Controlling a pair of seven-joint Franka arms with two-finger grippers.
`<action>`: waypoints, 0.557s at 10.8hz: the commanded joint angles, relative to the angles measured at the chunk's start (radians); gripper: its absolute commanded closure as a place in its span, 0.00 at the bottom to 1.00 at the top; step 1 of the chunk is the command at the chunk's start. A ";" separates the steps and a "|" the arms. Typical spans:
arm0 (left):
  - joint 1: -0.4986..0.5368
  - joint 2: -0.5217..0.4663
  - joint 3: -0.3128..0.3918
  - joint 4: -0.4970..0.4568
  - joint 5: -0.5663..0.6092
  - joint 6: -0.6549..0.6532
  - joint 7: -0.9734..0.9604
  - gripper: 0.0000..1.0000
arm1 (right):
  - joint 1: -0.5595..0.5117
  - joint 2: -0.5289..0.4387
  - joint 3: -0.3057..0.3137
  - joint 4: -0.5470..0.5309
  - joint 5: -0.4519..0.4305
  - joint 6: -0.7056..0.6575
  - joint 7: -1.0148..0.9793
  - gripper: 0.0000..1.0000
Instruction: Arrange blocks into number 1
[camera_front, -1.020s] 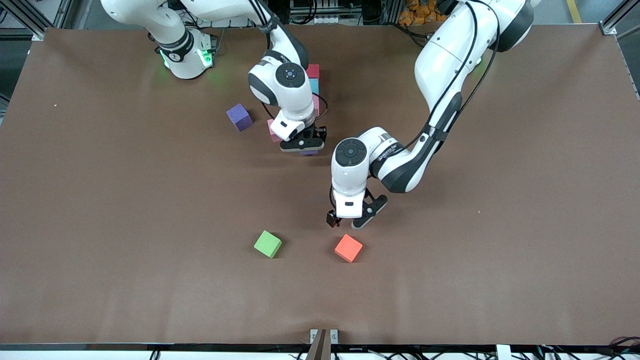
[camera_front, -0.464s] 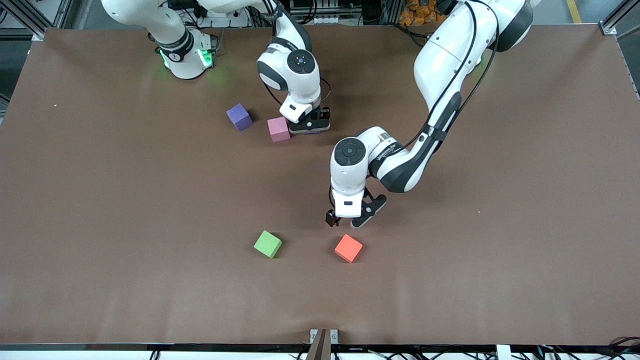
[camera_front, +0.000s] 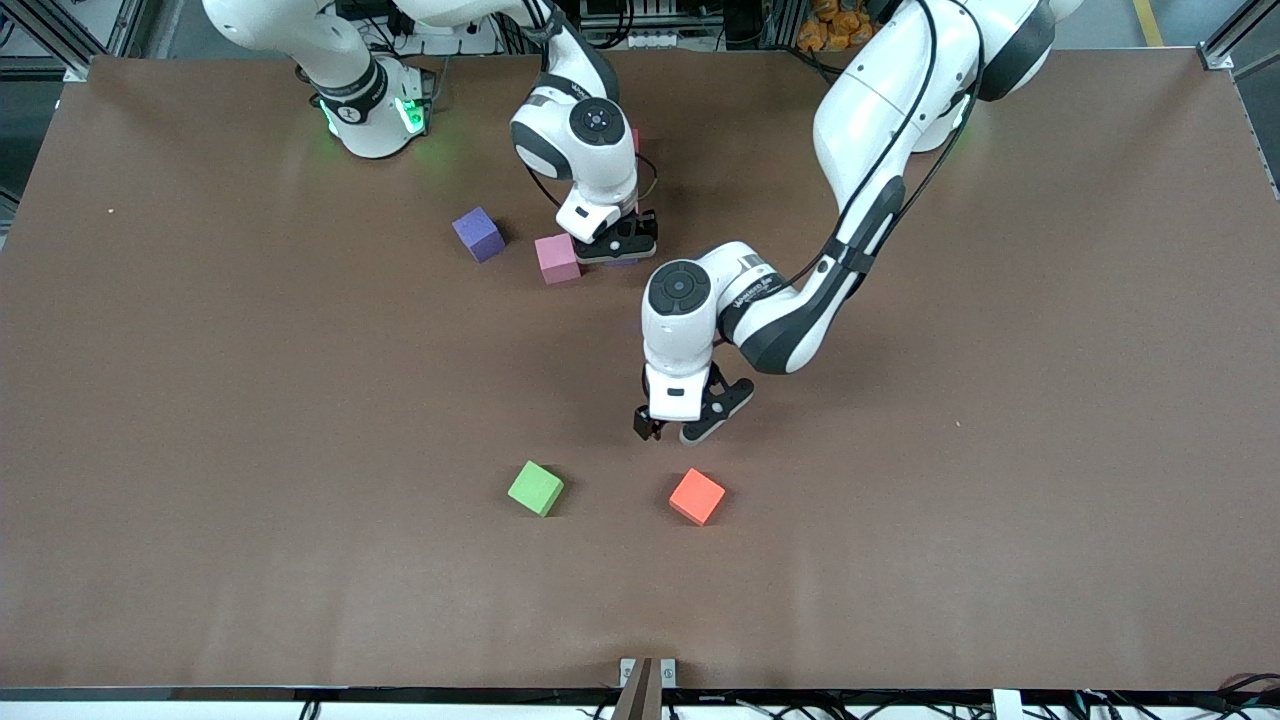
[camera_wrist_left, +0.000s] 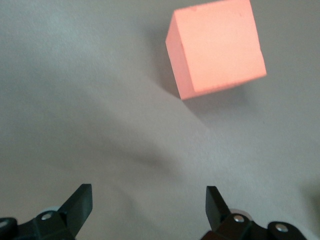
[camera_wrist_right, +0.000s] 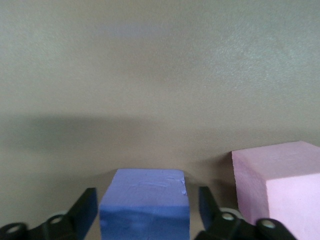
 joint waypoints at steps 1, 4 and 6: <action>-0.028 -0.004 -0.002 0.009 0.010 -0.015 -0.024 0.00 | -0.032 -0.124 0.000 -0.039 0.018 -0.061 0.014 0.00; -0.062 -0.004 -0.002 0.009 -0.003 -0.024 -0.024 0.00 | -0.088 -0.248 0.000 -0.084 0.016 -0.155 -0.050 0.00; -0.095 -0.010 -0.003 0.009 -0.001 -0.044 -0.019 0.00 | -0.179 -0.366 0.000 -0.163 0.016 -0.201 -0.188 0.00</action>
